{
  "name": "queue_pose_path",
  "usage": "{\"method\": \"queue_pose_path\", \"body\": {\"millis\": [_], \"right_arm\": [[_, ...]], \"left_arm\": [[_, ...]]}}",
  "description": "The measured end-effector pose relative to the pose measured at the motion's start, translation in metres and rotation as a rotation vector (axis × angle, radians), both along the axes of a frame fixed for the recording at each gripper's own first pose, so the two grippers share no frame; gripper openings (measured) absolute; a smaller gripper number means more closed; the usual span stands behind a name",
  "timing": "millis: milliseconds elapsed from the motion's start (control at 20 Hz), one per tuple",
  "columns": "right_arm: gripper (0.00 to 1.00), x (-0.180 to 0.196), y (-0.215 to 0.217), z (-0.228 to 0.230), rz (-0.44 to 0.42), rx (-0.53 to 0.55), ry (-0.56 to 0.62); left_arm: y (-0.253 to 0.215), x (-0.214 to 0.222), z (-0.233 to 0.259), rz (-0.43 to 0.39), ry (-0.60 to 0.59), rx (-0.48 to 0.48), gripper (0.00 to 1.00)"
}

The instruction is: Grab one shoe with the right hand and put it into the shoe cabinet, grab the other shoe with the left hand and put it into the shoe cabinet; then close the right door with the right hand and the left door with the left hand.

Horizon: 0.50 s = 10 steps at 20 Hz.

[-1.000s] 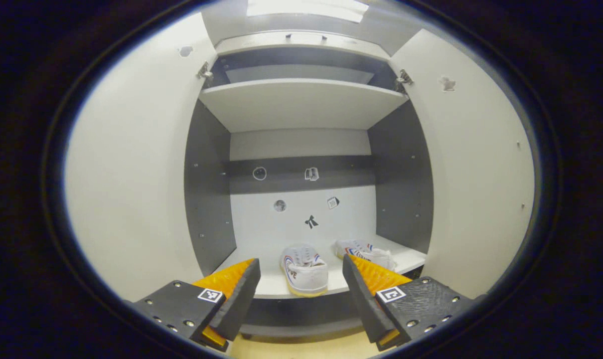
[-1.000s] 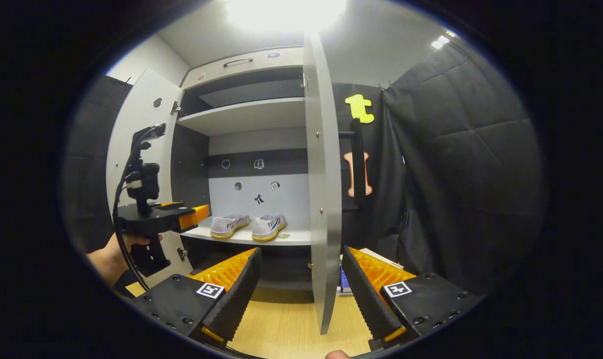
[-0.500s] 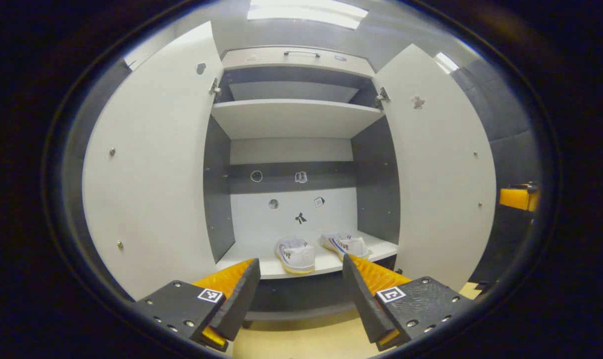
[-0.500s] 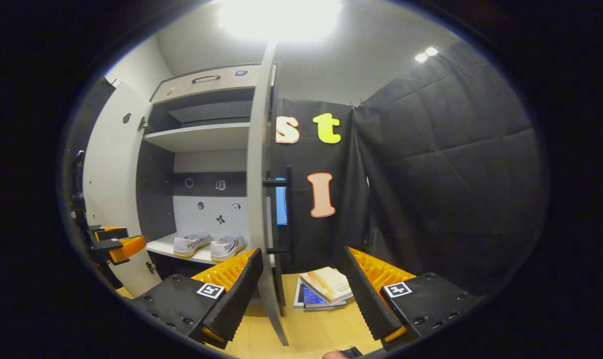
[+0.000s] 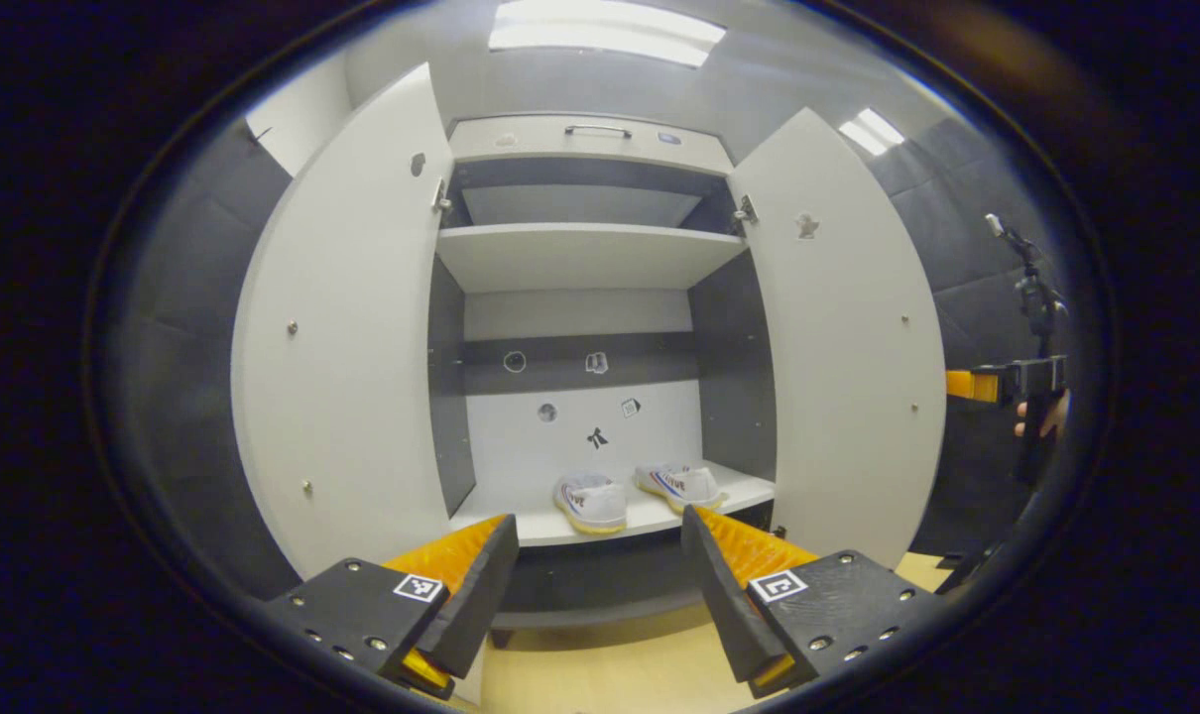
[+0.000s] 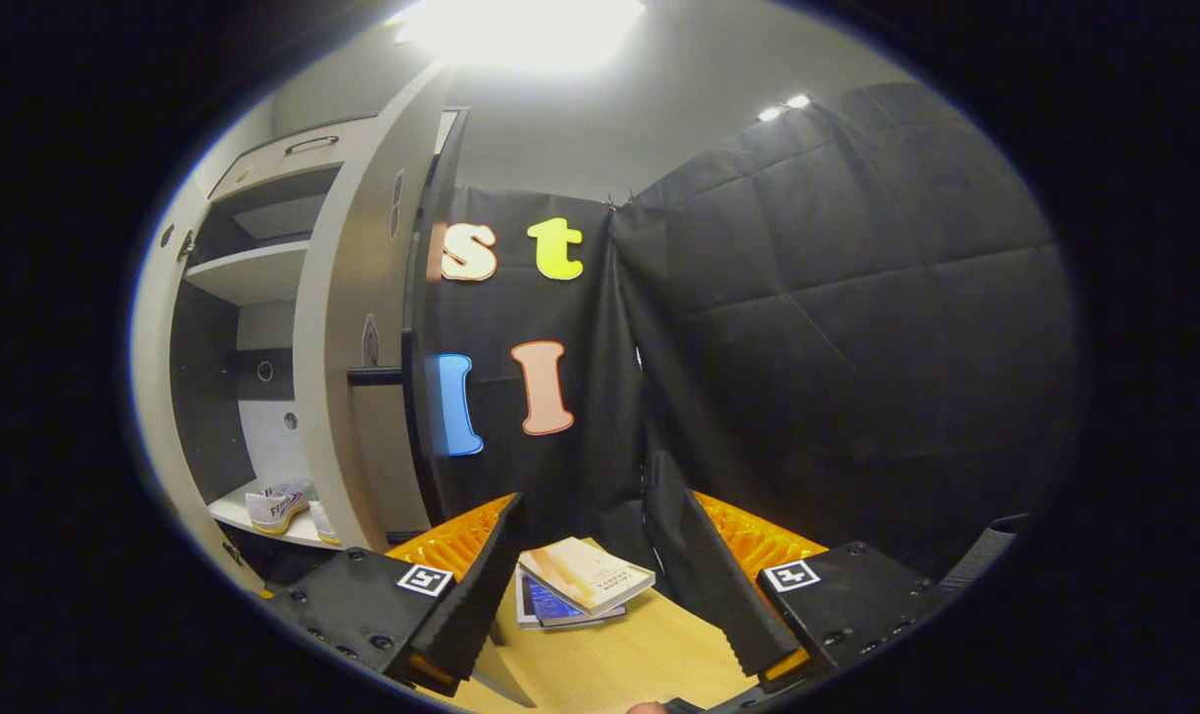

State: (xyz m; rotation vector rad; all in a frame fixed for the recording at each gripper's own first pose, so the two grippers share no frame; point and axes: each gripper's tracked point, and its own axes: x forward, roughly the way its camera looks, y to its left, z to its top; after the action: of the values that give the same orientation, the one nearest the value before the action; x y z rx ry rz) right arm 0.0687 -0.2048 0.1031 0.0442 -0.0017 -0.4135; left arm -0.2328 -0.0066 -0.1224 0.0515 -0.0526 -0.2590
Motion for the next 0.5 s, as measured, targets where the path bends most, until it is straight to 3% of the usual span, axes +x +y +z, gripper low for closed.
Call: {"method": "queue_pose_path", "body": {"millis": [200,250,500], "right_arm": [[0.95,-0.002,0.016,-0.002,0.02,-0.027,0.017],[0.9,0.004,0.02,0.0,0.022,-0.038,0.012],[0.93,0.008,0.053,-0.004,0.098,-0.027,0.007]], "left_arm": [[0.027,-0.009,0.009,0.042,-0.017,0.005,0.95],[0.033,-0.012,0.011,0.054,-0.021,-0.001,0.95],[0.055,-0.024,0.018,0.081,-0.037,-0.014,0.94]]}}
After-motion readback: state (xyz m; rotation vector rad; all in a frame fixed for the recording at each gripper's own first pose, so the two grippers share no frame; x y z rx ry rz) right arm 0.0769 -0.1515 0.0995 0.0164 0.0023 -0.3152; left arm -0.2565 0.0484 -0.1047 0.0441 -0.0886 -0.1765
